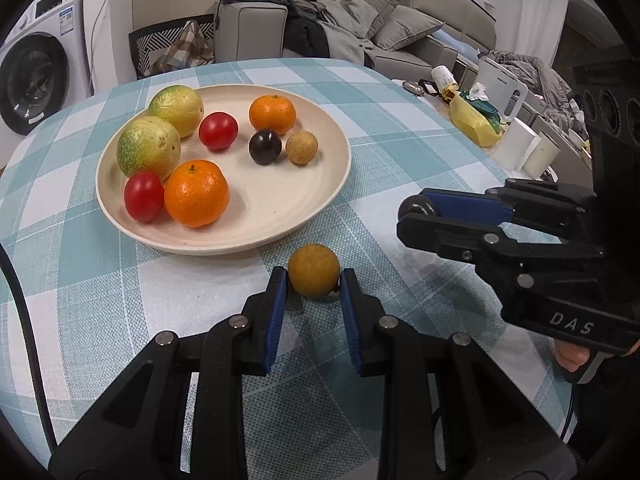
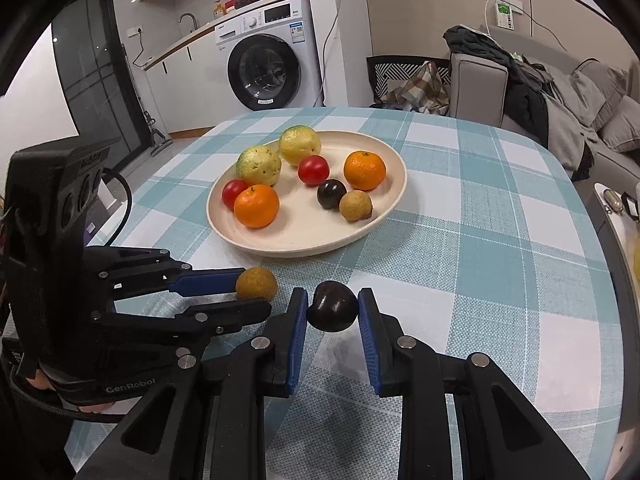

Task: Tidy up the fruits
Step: 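Carry the small brown fruit with the left tool while the right tool carries the dark plum to the plate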

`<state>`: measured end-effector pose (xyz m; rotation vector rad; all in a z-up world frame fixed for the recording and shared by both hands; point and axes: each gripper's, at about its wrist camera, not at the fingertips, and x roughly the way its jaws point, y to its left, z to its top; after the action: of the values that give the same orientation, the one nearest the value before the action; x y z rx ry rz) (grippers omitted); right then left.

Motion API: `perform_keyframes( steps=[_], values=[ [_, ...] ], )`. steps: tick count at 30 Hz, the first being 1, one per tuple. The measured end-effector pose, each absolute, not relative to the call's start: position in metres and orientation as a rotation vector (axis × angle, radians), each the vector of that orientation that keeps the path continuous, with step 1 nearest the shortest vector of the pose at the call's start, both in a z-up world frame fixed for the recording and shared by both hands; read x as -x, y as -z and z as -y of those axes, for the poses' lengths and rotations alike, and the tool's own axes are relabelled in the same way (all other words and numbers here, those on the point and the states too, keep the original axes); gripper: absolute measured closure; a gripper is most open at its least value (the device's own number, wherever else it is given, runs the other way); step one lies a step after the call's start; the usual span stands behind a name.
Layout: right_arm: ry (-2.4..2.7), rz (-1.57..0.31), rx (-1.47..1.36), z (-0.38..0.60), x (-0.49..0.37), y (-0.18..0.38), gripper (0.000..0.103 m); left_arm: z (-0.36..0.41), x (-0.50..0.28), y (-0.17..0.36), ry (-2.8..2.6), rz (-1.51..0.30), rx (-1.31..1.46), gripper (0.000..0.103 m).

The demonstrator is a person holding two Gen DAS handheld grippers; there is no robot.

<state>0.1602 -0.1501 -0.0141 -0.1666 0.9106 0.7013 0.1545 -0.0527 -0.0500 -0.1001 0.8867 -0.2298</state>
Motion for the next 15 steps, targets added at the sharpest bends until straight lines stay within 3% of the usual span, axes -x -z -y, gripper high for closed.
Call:
perform_keyframes(
  steps=[15],
  values=[
    [-0.693,-0.908,0.166,0.1515,-0.162,0.0153,0.076,0.0549,-0.1586,0.0473,0.234,-0.865,0.098,0.079]
  ],
)
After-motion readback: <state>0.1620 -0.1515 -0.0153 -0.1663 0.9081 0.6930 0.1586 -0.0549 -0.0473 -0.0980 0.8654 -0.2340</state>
